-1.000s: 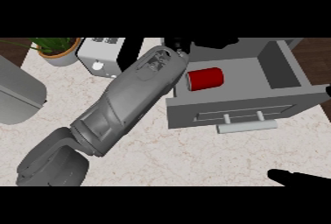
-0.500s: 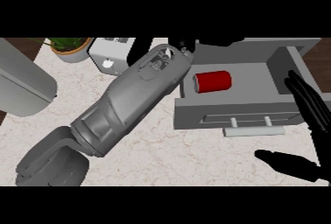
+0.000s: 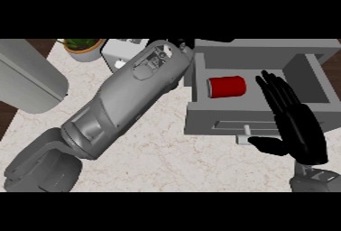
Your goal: Pick up the can, place it into the drawer and close the drawer
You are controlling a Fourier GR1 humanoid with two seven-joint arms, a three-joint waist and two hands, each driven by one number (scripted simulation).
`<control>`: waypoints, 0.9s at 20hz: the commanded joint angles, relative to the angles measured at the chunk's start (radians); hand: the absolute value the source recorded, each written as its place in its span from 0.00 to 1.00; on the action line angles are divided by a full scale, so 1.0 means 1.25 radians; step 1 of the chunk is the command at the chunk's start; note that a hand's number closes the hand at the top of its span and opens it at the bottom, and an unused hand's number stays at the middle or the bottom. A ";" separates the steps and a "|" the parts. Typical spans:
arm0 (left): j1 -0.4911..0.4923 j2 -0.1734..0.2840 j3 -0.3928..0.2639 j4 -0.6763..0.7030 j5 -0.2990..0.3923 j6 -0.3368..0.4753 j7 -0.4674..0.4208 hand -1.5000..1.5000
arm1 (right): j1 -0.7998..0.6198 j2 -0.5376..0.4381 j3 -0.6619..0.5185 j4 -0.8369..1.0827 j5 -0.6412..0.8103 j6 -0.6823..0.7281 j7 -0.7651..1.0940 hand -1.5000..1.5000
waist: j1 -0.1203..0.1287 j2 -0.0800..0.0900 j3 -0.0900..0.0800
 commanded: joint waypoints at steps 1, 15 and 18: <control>0.061 0.046 -0.013 -0.065 -0.027 -0.012 0.019 0.00 | -0.008 0.039 -0.012 0.142 0.037 -0.132 -0.053 0.00 | 0.011 -0.003 0.000; 0.128 0.218 -0.018 -0.302 -0.060 -0.033 0.193 0.00 | -0.217 0.081 -0.073 0.559 0.145 -0.319 -0.072 0.00 | 0.043 0.002 0.001; 0.156 0.259 -0.028 -0.359 -0.071 -0.037 0.223 0.00 | -0.250 0.072 -0.087 0.605 0.169 -0.341 -0.069 0.00 | 0.043 -0.001 0.000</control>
